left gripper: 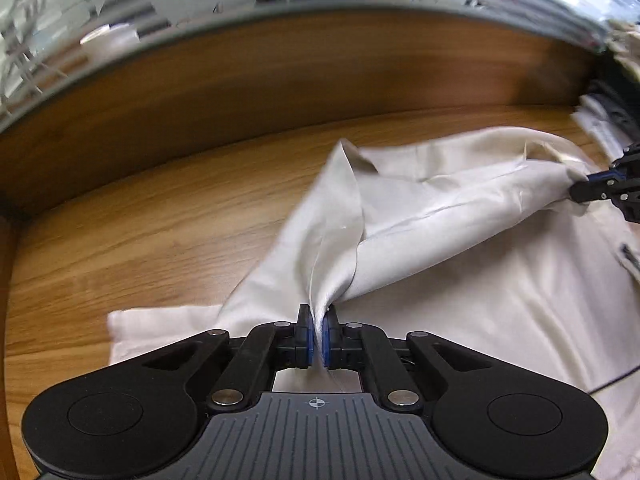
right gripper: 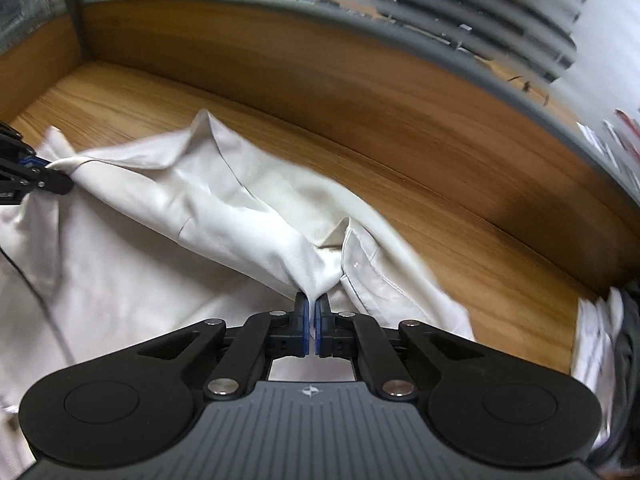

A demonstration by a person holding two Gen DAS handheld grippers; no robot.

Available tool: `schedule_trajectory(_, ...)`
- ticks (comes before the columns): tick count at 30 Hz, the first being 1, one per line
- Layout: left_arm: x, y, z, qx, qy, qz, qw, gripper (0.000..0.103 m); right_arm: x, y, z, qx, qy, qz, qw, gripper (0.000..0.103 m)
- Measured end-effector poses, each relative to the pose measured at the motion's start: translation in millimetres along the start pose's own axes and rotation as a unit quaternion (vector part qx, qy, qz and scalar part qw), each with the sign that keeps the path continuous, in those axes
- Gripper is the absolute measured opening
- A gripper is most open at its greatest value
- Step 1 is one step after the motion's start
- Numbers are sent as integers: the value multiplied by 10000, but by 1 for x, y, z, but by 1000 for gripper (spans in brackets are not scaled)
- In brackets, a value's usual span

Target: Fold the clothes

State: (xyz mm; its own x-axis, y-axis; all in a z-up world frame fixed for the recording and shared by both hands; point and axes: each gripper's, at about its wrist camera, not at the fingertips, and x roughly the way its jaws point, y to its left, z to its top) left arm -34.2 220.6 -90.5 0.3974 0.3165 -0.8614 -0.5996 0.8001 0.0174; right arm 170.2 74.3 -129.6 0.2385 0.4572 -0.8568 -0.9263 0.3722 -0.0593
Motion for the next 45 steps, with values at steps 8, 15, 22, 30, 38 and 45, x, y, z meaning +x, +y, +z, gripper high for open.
schedule_trajectory(8, -90, -21, -56, 152, 28, -577, 9982, 7, -97, 28, -67, 404, 110, 270, 9988, 2)
schedule_trajectory(15, -149, -29, -89, 210, 261, -1089, 9935, 6, -171, 42, -121, 856, 317, 564, 9942, 2)
schedule_trajectory(22, -166, -1, -65, -156, -176, -875, 9959, 5, -214, 24, -104, 1058, -257, 559, 9925, 1)
schedule_trajectory(30, -109, 40, -26, -769, -89, -204, 9968, 5, -133, 1, -22, 606, -392, 560, 9958, 2)
schedule_trajectory(38, -51, 72, -8, -1217, 252, 313, 9918, 6, -28, -15, 30, 355, -64, 446, 9984, 4)
schedule_trajectory(45, -24, 64, 2, -1136, 456, 369, 9918, 16, 5, -33, 52, 346, 82, 315, 9989, 20)
